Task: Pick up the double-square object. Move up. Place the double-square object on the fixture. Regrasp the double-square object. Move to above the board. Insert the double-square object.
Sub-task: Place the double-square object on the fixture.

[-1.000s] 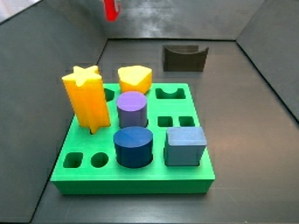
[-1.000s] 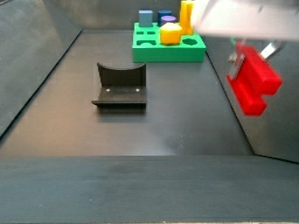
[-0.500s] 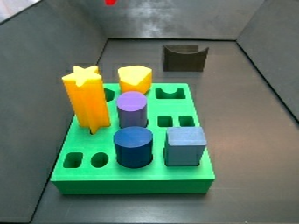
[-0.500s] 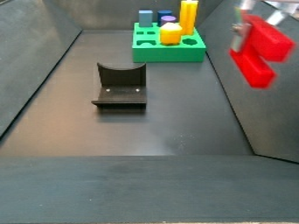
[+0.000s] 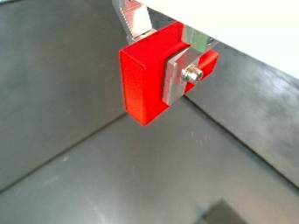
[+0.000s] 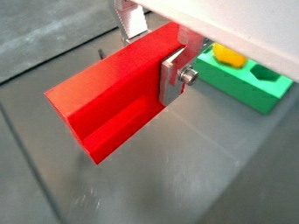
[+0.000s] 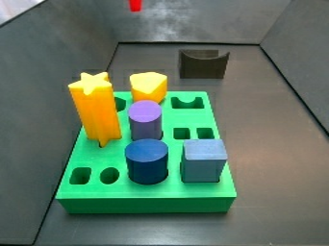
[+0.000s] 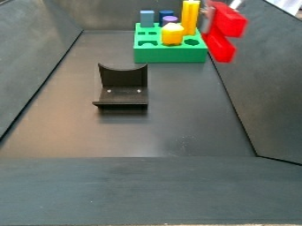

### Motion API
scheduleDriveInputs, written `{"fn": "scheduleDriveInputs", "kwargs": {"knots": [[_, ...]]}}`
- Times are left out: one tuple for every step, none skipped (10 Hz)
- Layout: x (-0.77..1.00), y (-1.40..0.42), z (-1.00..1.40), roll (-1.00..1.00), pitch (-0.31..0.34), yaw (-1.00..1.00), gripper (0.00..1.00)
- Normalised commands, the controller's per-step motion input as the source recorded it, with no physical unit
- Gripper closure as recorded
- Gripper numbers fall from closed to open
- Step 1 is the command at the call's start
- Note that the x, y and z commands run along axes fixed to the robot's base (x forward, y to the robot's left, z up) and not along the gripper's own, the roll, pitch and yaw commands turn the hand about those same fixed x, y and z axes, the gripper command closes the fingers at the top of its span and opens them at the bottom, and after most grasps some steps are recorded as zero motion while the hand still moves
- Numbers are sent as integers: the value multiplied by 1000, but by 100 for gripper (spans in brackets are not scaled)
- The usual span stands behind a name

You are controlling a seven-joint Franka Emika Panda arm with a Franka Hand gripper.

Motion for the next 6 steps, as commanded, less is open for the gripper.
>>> {"fn": "scheduleDriveInputs", "kwargs": {"knots": [[1000, -489, -6, -57, -16, 37, 100], [1000, -430, -9, -49, 0, 28, 100], [1000, -409, -12, -44, 11, 25, 100], [1000, -365, -13, -25, 27, 23, 100], [1000, -332, -14, -9, 39, 25, 100], [1000, -284, -16, 16, 58, 29, 100]]}}
